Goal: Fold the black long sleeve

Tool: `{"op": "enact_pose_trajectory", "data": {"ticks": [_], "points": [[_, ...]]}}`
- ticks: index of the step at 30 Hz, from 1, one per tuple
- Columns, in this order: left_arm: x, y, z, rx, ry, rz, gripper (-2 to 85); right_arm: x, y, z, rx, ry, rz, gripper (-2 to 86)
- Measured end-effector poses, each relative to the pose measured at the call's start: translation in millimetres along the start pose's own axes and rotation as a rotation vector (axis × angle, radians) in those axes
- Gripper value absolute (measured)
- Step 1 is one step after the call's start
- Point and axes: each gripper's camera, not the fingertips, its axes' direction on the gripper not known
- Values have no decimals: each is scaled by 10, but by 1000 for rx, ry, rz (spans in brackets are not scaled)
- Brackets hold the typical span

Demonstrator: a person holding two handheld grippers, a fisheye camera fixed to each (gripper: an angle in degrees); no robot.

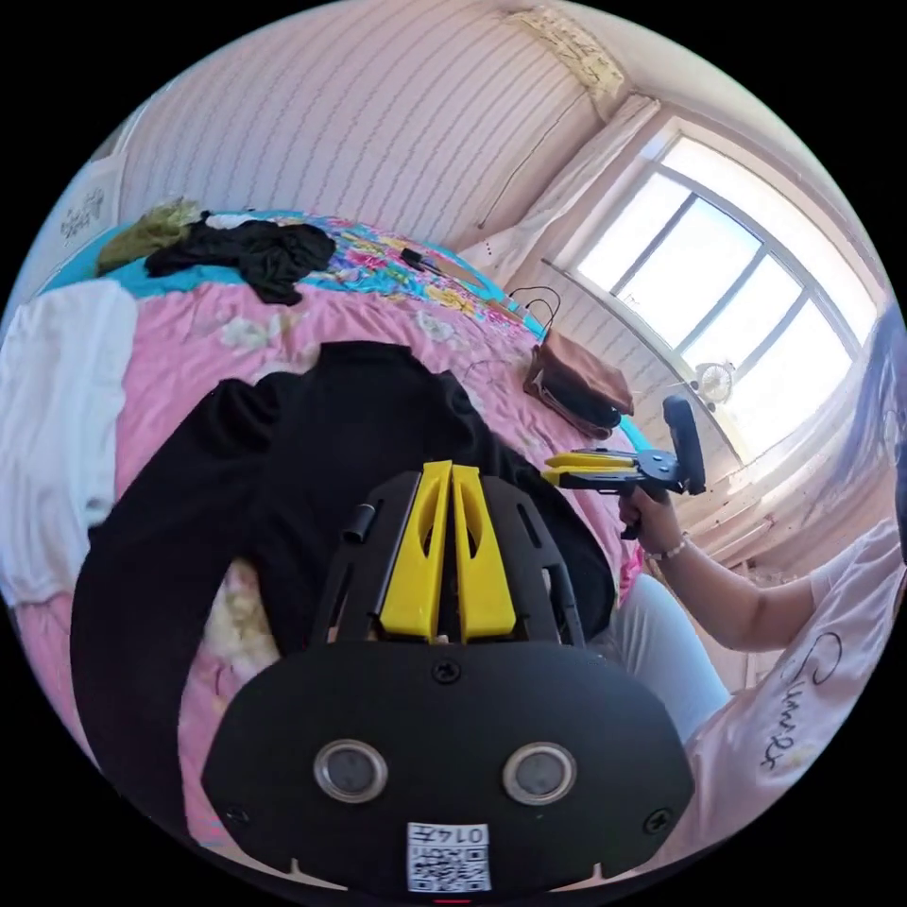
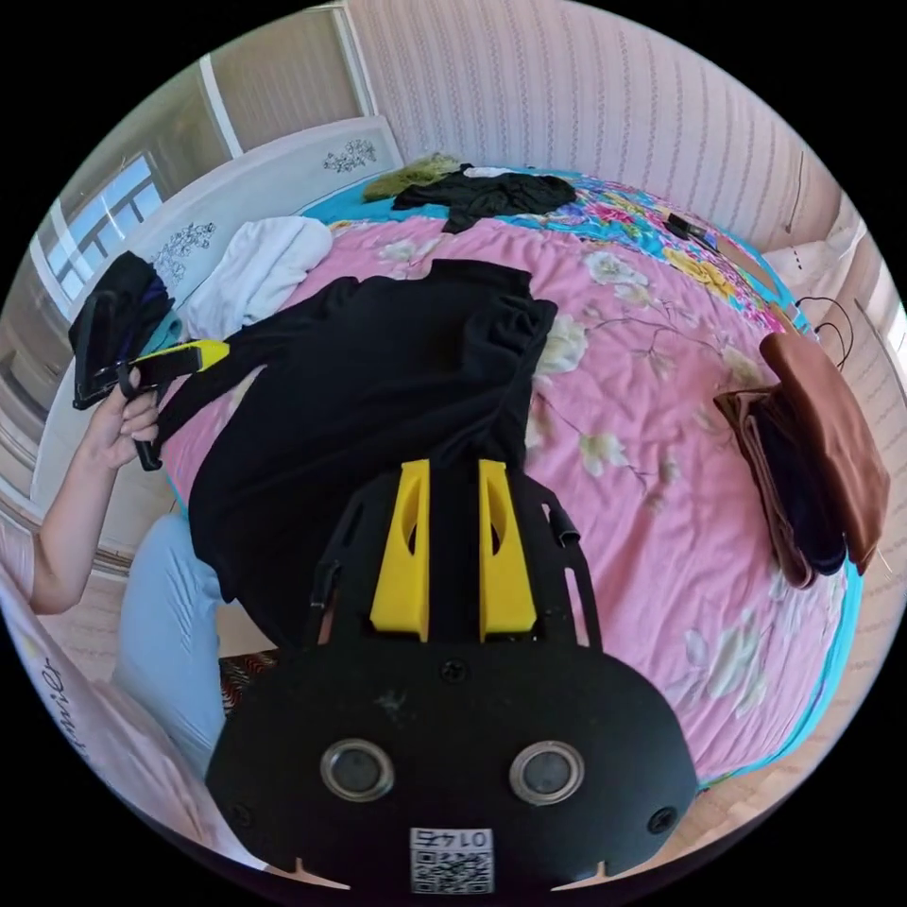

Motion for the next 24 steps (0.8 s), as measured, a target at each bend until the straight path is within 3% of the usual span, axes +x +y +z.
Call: {"op": "enact_pose_trajectory", "data": {"ticks": [4, 7, 12, 16, 24], "points": [[277, -675, 804, -59, 7, 123, -10, 216, -99, 95, 23, -67, 70, 88], [368, -920, 1368, -135, -93, 162, -8, 284, -110, 316, -72, -3, 53, 80], [457, -1099, 1807, -153, -234, 178, 7, 428, 28, 227, -46, -30, 32, 21], [445, -1152, 2342, -305, -292, 193, 56, 472, 105, 168, -30, -53, 46, 6], [318, -1150, 2436, -271, -214, 109, 22, 259, 163, 234, -47, 80, -8, 0]]}}
